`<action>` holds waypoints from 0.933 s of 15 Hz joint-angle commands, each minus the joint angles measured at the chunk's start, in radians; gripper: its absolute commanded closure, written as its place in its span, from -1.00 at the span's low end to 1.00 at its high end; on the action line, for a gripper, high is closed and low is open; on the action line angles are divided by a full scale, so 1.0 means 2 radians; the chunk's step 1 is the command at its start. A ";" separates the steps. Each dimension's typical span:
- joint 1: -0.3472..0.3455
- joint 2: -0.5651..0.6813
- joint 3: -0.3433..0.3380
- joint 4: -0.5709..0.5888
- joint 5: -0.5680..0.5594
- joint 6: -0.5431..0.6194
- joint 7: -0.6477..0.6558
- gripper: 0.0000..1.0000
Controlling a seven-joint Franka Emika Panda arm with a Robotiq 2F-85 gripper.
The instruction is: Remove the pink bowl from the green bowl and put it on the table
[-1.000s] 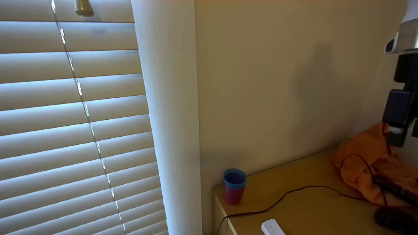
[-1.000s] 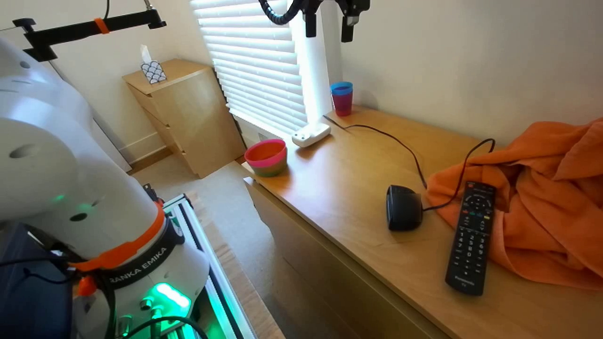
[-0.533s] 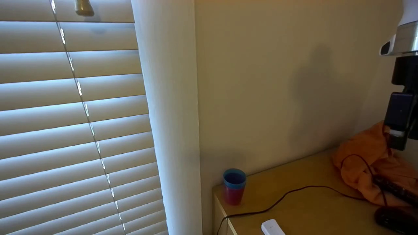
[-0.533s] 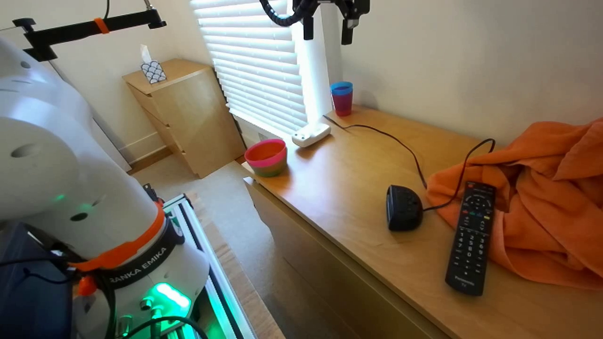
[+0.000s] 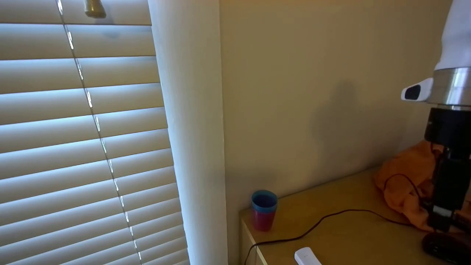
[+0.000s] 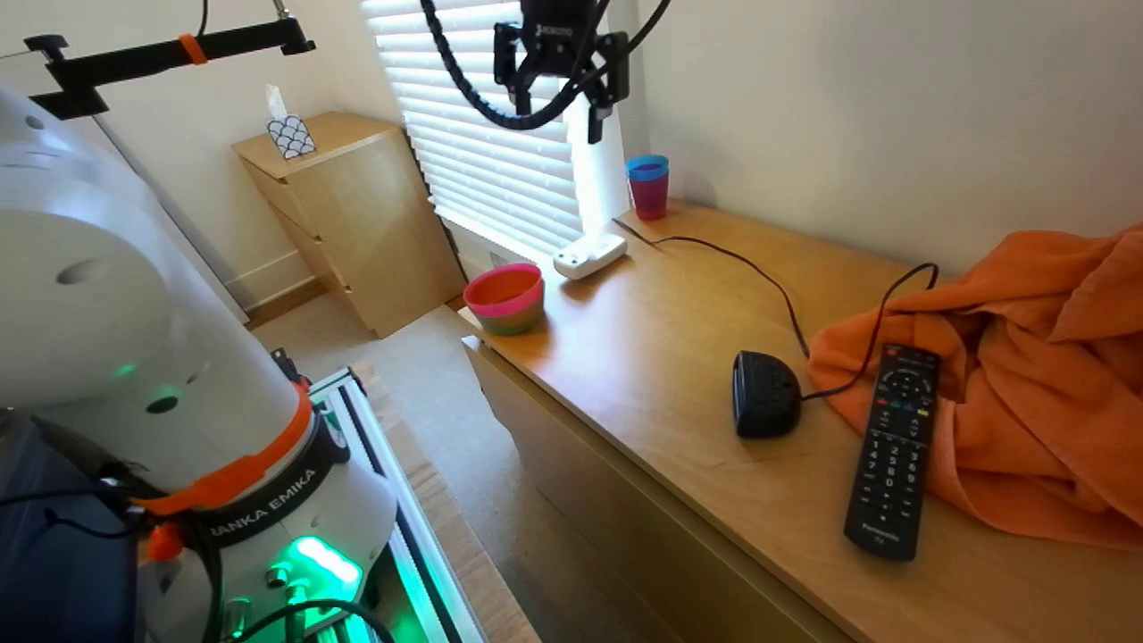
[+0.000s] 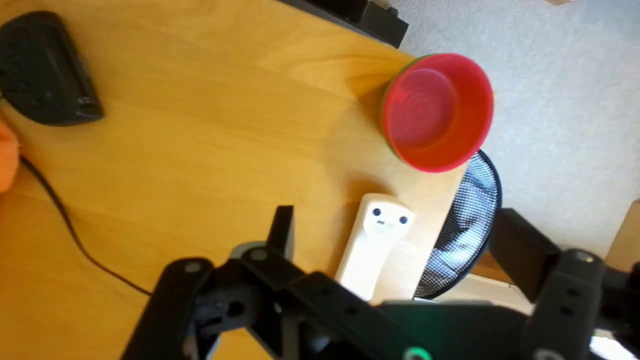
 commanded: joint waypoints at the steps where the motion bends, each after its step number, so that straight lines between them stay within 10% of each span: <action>1: 0.031 -0.058 0.020 -0.097 0.055 0.047 0.027 -1.00; 8: 0.071 -0.059 0.065 -0.199 0.142 0.136 0.142 -1.00; 14: 0.069 -0.030 0.062 -0.168 0.124 0.130 0.149 -1.00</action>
